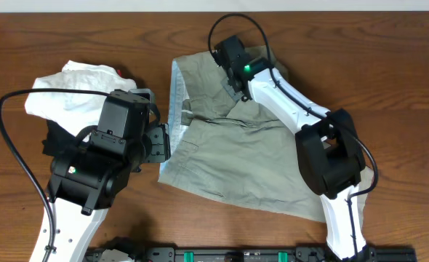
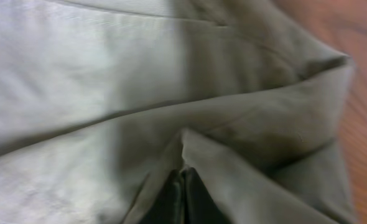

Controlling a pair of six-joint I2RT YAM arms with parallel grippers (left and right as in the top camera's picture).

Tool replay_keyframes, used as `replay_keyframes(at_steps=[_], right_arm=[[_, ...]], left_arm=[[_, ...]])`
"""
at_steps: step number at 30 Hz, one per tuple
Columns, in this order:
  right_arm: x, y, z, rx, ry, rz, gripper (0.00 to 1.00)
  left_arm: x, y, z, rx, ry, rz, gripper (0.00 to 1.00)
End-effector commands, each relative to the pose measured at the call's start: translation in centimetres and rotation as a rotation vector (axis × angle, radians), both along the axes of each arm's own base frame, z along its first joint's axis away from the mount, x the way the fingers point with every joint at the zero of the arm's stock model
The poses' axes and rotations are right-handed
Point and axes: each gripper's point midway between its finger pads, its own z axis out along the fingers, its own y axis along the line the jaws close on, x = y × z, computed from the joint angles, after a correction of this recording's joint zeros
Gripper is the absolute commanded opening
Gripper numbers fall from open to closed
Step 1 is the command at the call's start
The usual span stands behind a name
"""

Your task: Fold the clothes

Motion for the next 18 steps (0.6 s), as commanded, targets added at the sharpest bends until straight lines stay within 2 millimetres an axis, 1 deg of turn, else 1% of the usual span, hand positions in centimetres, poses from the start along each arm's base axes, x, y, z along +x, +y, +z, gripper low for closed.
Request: replay_keyframes(at_steps=[1,6,10,14,18], right_arm=[[1.3,-2.0,1.5,-0.032,-0.053,-0.052,0.01],[2.0,-2.3,3.1,0.025,-0.084,-0.101,0.01],[2.7,-2.4,5.8,0.13,-0.132,-0.17,0.01],[3.3,-3.6,9.0,0.219,-0.197,-0.27,0.01],[3.1,-5.1,10.9,0.207,-0.227,-0.304,0.01]], left_arm=[[0.2,0.3,0.5,0.012,-0.017,-0.003,0.63],[0.2,0.3,0.5,0.012,-0.017,-0.003,0.62],[0.2,0.3,0.5,0.011,-0.017,-0.003,0.63],[0.2,0.3,0.5,0.012,-0.017,-0.003,0.63],[0.2,0.3,0.5,0.012,-0.017,-0.004,0.63]])
